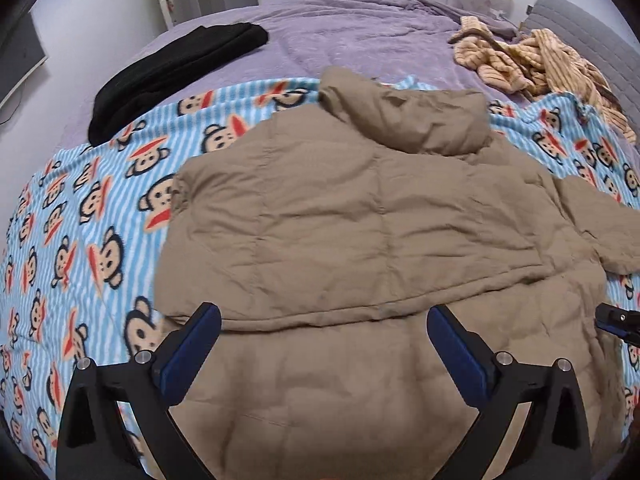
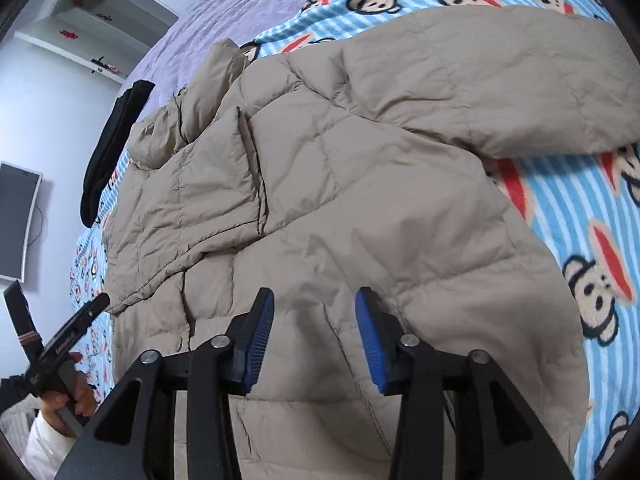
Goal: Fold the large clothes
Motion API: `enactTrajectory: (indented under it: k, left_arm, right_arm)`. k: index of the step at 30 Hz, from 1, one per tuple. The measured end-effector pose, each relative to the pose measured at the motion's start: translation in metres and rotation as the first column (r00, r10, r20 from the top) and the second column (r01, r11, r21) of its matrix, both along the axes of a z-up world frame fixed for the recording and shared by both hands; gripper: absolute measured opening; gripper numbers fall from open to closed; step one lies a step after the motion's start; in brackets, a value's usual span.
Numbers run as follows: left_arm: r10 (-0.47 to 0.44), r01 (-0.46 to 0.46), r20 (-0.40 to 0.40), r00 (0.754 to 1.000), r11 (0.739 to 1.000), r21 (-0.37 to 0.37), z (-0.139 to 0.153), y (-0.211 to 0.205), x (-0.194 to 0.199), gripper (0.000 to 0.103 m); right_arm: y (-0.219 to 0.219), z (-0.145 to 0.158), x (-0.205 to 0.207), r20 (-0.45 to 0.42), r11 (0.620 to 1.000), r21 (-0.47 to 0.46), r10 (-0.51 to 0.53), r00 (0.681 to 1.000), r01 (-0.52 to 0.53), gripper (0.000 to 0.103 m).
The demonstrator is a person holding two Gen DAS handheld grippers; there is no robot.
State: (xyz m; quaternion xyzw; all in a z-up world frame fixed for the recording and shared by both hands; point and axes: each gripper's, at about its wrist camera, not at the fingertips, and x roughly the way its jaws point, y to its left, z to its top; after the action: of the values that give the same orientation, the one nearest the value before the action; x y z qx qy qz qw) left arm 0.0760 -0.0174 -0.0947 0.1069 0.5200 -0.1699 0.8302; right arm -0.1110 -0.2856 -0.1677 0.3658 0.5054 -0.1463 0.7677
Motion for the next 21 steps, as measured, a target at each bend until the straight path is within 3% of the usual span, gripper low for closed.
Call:
enactTrajectory:
  k: [3,4,7,9,12,15,17,21]
  left_arm:
    - [-0.031,0.031,-0.066,0.997,1.000,0.001,-0.005,-0.033,-0.011,0.103]
    - [-0.041,0.041,-0.079,0.996,0.999,-0.002,-0.006,-0.043,-0.015,0.103]
    - [-0.066,0.066,-0.091,0.994,0.998,-0.001,-0.006,-0.074,-0.030,0.103]
    - [-0.085,0.085,-0.099,0.992,0.996,0.002,-0.007,-0.094,-0.038,0.103]
    - [-0.108,0.110,-0.114,0.988,0.994,0.007,-0.009,-0.118,-0.045,0.103]
    - [-0.131,0.132,-0.117,0.984,0.991,0.003,-0.007,-0.140,-0.052,0.103]
    - [-0.141,0.143,-0.120,0.983,0.990,0.007,-0.007,-0.154,-0.057,0.103]
    - [-0.131,0.136,-0.149,0.980,0.990,0.023,-0.013,-0.170,-0.058,0.103]
  right_arm:
    - [-0.018,0.005,-0.020,0.009,0.999,0.017,-0.046,0.999,0.046,0.055]
    - [-0.026,0.007,-0.025,0.015,0.998,0.019,-0.064,0.998,0.063,0.063]
    - [-0.056,0.012,-0.046,0.038,0.991,0.032,-0.132,0.991,0.130,0.078]
    - [-0.079,0.014,-0.063,0.041,0.982,0.036,-0.189,0.981,0.187,0.081]
    - [-0.113,0.013,-0.084,0.037,0.962,0.040,-0.270,0.962,0.269,0.089]
    - [-0.145,0.011,-0.105,0.059,0.934,0.065,-0.355,0.933,0.351,0.090]
    - [-0.164,0.010,-0.116,0.093,0.913,0.088,-0.406,0.909,0.399,0.103]
    - [-0.200,0.011,-0.131,0.127,0.880,0.115,-0.473,0.872,0.460,0.103]
